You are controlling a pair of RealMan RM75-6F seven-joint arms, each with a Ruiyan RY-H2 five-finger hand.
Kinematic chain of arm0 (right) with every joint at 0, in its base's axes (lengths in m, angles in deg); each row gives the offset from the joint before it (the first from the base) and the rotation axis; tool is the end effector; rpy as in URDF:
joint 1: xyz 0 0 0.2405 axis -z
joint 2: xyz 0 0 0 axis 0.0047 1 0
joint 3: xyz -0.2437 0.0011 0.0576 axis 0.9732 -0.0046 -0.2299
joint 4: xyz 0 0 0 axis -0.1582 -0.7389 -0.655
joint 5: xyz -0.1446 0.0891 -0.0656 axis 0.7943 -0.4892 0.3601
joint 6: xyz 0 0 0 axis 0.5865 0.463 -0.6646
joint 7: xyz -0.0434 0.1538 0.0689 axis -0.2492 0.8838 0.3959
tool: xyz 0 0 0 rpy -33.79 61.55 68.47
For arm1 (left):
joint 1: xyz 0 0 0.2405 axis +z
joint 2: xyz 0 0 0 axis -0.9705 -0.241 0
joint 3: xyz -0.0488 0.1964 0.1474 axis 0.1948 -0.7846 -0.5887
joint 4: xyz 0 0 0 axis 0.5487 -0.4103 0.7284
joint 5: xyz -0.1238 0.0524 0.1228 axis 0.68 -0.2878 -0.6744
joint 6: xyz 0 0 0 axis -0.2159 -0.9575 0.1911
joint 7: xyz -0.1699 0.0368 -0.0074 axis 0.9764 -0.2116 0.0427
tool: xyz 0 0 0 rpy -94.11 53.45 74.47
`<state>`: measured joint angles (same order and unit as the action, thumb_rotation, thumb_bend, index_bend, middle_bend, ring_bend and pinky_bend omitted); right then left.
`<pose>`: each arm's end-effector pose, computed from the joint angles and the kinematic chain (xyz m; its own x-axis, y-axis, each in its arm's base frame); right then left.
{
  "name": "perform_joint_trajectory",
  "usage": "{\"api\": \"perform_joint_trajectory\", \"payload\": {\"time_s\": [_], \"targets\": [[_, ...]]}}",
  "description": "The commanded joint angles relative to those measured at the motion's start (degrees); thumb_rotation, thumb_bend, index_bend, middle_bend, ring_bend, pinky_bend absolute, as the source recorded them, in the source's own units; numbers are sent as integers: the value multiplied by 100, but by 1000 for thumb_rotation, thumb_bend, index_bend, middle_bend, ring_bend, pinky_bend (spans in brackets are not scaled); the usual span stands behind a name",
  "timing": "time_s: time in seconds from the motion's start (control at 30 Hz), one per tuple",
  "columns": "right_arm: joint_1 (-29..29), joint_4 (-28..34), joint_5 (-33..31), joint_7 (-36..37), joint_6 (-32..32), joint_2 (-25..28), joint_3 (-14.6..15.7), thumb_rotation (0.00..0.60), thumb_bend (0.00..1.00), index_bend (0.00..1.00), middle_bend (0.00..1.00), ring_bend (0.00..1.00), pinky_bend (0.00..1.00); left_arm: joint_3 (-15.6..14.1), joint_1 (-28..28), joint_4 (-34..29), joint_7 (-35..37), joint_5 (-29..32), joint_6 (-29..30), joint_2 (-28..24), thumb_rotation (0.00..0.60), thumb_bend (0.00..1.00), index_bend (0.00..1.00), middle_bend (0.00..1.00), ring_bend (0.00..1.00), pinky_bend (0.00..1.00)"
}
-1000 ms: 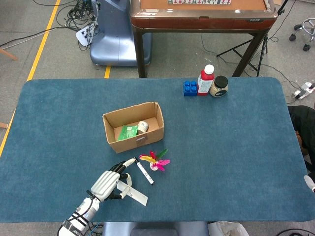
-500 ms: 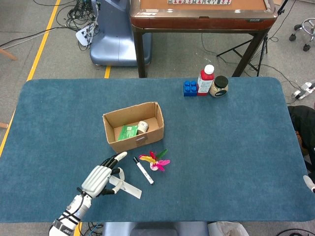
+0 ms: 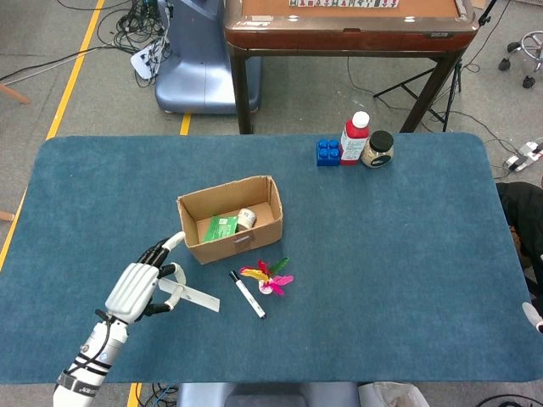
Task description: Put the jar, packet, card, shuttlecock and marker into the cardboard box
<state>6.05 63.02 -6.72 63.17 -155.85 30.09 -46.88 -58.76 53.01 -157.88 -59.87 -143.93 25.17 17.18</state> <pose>-0.2778 -0.1551 0.2791 0.4255 0.1164 0.8975 -0.8964 0.1907 0.4002 -0.1411 0.2583 0.0964 0.1271 0.2352 0.9636 0.9544 -0.2937 -0.0542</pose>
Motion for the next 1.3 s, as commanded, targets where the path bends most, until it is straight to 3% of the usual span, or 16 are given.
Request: {"api": "perform_joint_trajectory", "payload": {"time_s": [0.03,0.6,0.87,1.3], "targets": [[-2,1,-2,-9,4,-3,0,600,191,257,351,262,392,148,-28,-129,-54,104,60,-163,600,486,631,0,0,110],[-18,1,-7,-33,37,-8,3,600,190,257,351,262,392,1322,-686,-586,-519,1316,116,-559,600,487,635,0,0,110],[-19,4,-5,-44,37,-14,6,600,191,257,351,262,392,1838,-1342,-528,-1137,2503,146,-289,600,487,633,0,0,111],[-32,-23,-29,47,77,14,1,600,191,257,351,262,392,2203,-2337,32,-1672,3685,234,483,600,485,629,0,0,110]]}}
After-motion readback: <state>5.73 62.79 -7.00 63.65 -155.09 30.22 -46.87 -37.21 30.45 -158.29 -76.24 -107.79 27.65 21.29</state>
